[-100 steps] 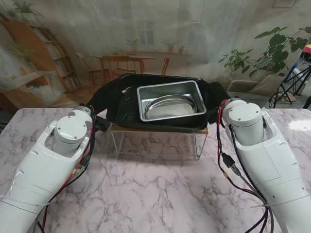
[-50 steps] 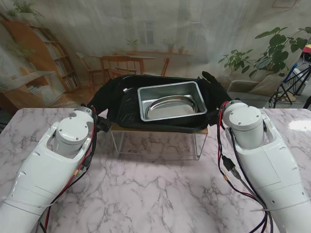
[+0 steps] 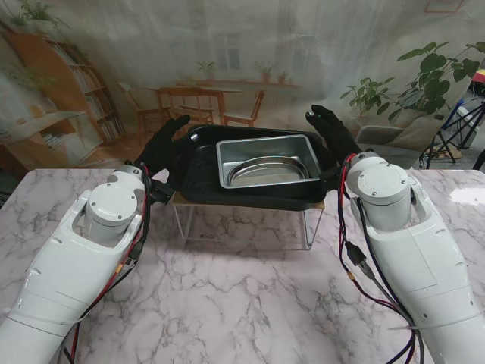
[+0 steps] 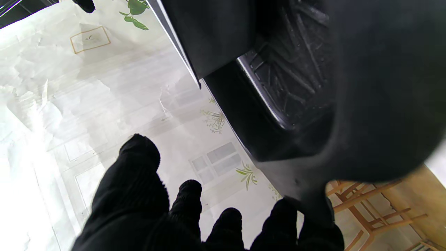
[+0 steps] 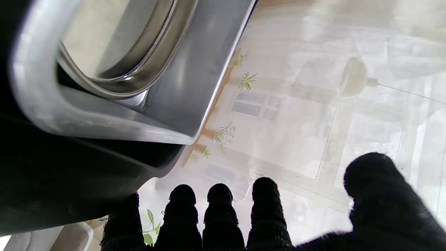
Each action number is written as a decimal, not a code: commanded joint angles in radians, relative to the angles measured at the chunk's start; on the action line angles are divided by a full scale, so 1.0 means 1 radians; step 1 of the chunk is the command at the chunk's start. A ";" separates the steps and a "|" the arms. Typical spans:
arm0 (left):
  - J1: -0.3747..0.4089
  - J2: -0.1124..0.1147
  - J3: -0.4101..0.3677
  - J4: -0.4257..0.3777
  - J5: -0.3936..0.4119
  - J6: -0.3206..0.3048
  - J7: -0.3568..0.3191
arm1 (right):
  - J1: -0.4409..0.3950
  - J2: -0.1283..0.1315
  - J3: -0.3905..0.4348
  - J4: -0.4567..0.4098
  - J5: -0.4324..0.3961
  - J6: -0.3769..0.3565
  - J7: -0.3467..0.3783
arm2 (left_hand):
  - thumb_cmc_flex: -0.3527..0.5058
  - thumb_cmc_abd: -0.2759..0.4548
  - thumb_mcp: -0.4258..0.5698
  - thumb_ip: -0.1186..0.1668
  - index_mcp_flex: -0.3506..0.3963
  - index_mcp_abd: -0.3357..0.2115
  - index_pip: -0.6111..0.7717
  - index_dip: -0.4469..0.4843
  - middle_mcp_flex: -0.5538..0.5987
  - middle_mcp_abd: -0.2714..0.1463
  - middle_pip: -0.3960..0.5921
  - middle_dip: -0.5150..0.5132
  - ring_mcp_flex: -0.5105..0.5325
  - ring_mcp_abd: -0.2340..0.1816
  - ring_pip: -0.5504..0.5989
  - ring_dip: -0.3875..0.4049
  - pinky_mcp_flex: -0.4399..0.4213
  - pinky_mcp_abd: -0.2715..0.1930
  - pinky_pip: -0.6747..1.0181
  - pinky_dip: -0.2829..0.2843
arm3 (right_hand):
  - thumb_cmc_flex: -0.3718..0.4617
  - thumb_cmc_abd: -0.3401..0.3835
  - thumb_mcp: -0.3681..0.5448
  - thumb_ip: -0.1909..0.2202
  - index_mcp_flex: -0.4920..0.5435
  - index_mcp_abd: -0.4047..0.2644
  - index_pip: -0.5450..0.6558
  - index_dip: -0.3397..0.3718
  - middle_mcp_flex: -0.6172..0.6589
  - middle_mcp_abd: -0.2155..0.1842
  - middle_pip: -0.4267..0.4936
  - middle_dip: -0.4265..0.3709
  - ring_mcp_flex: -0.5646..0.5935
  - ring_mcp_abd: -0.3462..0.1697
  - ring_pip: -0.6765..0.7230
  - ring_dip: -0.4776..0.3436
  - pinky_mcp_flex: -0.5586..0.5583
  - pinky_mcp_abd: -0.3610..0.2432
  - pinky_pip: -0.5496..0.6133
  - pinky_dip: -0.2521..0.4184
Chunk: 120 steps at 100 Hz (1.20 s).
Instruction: Stack the baking trays onto the shelf
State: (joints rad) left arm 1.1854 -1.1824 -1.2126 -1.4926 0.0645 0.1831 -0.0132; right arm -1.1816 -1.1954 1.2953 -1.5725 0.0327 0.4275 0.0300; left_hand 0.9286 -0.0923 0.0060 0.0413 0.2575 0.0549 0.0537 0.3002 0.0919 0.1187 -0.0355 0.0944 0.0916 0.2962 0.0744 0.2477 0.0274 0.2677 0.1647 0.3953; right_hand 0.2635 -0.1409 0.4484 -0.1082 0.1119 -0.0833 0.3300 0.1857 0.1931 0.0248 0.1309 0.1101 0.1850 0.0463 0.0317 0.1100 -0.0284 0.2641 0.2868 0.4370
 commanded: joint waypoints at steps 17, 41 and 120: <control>-0.002 -0.003 -0.021 -0.014 0.013 -0.012 -0.008 | -0.027 0.004 0.033 -0.028 -0.024 -0.027 0.003 | -0.011 0.011 -0.020 -0.021 -0.010 -0.032 0.002 0.001 0.021 -0.047 0.034 0.023 0.012 -0.098 0.007 0.009 -0.016 -0.044 -0.036 0.025 | -0.031 0.010 0.007 0.019 0.002 -0.006 0.049 -0.024 -0.021 -0.038 -0.014 -0.002 -0.022 -0.053 -0.049 -0.020 -0.006 -0.123 0.001 0.028; 0.027 0.007 -0.076 -0.034 0.036 -0.053 -0.012 | -0.101 0.028 0.097 -0.092 -0.104 -0.093 0.026 | 0.009 0.026 -0.019 -0.018 0.031 0.030 0.049 0.041 0.064 -0.016 0.084 0.079 0.035 -0.123 0.012 0.025 -0.021 -0.067 -0.031 0.052 | -0.026 -0.009 0.038 0.020 -0.002 0.008 0.247 -0.004 -0.012 -0.009 0.082 0.044 0.020 -0.022 -0.037 0.002 0.023 -0.105 0.003 0.050; 0.394 0.019 -0.262 -0.257 0.089 -0.390 0.092 | -0.517 0.044 0.253 -0.335 -0.151 -0.530 -0.041 | 0.090 0.106 -0.015 -0.008 0.317 0.155 0.236 0.258 0.467 0.096 0.282 0.287 0.335 0.003 0.220 0.234 0.037 0.035 0.505 0.166 | 0.036 -0.056 0.145 0.029 0.265 0.036 0.295 0.093 0.141 0.088 0.398 0.166 0.174 0.073 0.115 0.117 0.133 -0.008 0.103 0.119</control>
State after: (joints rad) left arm 1.5469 -1.1621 -1.4758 -1.7434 0.1591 -0.2008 0.0772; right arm -1.6696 -1.1458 1.5609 -1.9026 -0.1106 -0.1020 0.0025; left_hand 1.0044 -0.0105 0.0072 0.0413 0.5432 0.2052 0.2741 0.5406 0.5247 0.2103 0.2262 0.3665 0.4026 0.2959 0.2676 0.4687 0.0898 0.2947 0.5921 0.6073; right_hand 0.2830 -0.1752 0.5834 -0.1052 0.3545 -0.0492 0.6347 0.2628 0.3134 0.1154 0.5333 0.2763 0.3409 0.1264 0.0904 0.2212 0.1056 0.2523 0.3887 0.5587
